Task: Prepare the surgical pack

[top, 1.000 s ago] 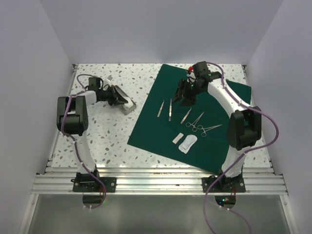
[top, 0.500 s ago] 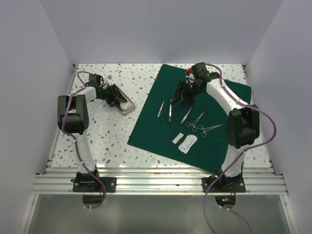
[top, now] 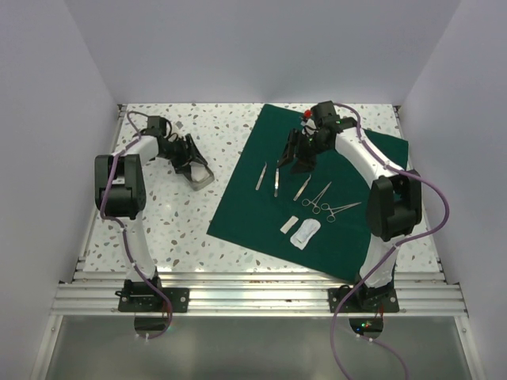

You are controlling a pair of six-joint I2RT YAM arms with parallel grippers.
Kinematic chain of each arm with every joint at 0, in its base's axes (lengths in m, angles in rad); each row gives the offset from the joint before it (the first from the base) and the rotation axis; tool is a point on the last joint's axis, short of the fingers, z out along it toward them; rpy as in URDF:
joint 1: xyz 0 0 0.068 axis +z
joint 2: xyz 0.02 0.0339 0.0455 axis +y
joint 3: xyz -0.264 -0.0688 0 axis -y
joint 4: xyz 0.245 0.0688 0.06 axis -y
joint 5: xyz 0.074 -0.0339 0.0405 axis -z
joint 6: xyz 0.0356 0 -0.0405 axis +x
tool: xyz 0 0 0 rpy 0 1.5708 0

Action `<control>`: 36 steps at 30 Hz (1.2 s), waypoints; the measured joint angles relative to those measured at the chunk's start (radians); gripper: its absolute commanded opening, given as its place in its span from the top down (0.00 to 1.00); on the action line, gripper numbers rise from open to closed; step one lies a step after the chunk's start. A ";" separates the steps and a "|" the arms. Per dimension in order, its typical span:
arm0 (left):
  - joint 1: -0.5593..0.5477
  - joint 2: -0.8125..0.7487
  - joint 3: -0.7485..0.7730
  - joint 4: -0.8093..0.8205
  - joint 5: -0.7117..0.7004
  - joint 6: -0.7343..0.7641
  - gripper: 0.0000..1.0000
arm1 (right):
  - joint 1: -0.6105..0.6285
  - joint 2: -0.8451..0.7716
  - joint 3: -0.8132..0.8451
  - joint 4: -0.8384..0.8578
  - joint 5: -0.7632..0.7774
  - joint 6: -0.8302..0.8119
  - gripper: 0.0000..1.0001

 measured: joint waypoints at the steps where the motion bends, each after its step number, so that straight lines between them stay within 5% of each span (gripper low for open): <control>1: -0.004 -0.005 0.001 -0.008 -0.015 0.000 0.35 | 0.000 0.000 0.000 0.002 -0.003 0.000 0.43; 27: -0.104 -0.212 0.047 -0.202 -0.479 -0.008 0.35 | -0.001 -0.004 -0.093 0.011 -0.004 -0.010 0.44; 36: -0.145 -0.290 -0.035 -0.154 -0.348 0.098 0.34 | -0.100 -0.202 -0.433 0.039 0.015 -0.014 0.50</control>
